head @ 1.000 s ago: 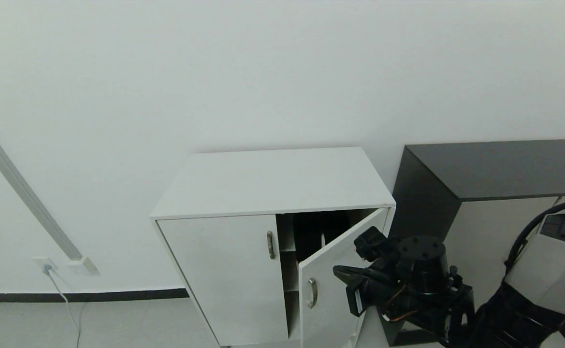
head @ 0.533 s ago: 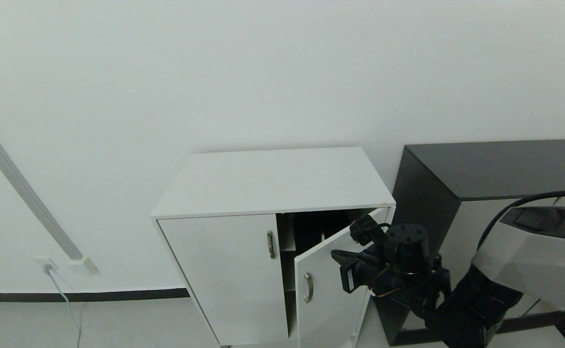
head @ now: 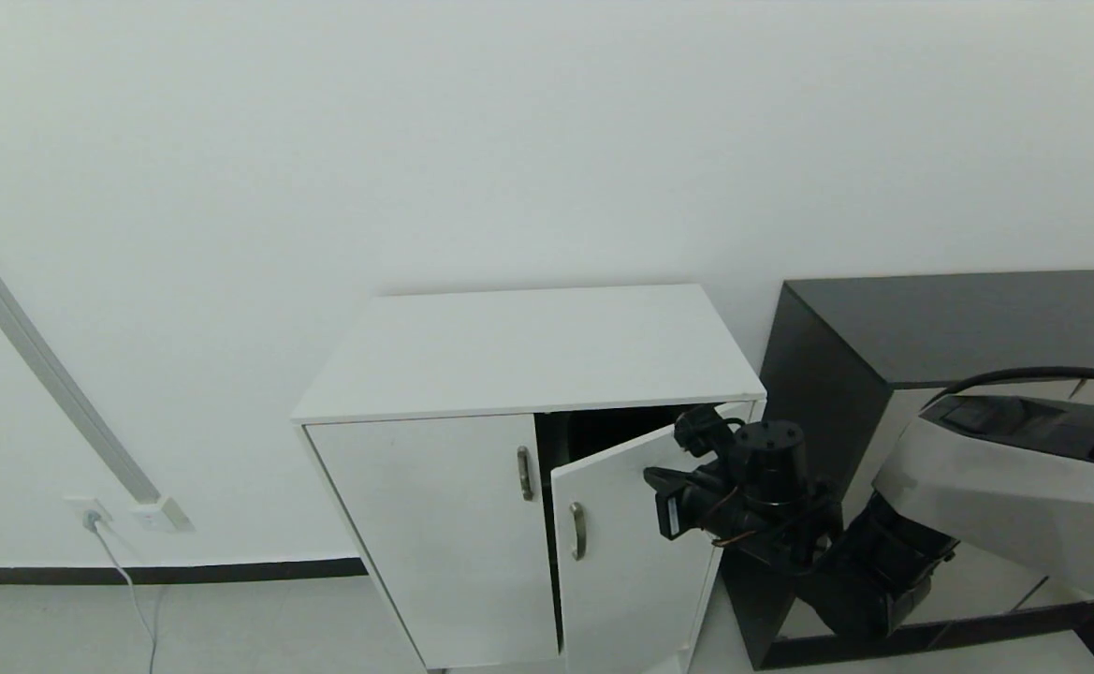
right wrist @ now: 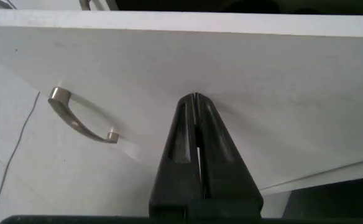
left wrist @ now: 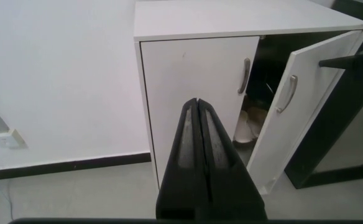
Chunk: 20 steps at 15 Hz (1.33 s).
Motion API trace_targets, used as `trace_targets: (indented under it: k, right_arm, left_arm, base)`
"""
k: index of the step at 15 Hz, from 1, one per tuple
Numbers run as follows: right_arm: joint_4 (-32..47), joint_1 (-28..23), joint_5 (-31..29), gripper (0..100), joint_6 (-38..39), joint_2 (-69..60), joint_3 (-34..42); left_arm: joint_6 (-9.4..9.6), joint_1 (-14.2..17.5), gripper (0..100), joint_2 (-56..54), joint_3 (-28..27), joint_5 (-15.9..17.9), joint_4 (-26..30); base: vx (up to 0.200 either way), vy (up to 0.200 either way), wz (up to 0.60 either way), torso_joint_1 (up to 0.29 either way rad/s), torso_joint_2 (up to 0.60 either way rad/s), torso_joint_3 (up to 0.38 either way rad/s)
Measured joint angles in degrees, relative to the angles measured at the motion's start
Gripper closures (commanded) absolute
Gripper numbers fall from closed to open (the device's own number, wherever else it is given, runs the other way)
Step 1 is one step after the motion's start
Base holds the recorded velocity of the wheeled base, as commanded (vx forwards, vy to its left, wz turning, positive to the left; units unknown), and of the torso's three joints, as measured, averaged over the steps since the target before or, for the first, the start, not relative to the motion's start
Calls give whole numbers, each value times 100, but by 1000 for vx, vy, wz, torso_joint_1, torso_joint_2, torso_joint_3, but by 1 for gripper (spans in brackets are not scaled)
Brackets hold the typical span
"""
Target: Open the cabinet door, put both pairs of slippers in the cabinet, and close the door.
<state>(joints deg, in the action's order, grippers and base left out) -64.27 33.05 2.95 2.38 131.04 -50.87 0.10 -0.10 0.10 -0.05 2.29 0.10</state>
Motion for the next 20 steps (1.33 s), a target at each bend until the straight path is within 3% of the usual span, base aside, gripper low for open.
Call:
trace_targets:
  k: [10,20]
  right_arm:
    - [1051,-212,-9,100,79,516,-1508]
    - [1147,-223,-6,100,121,617,-1698]
  left_arm:
    - [0,0,100,0,2,-2,0]
    - [0,0,100,0,2,0,0]
  base:
    - [0,0,0,0,0,0]
    - [0,0,0,0,0,0]
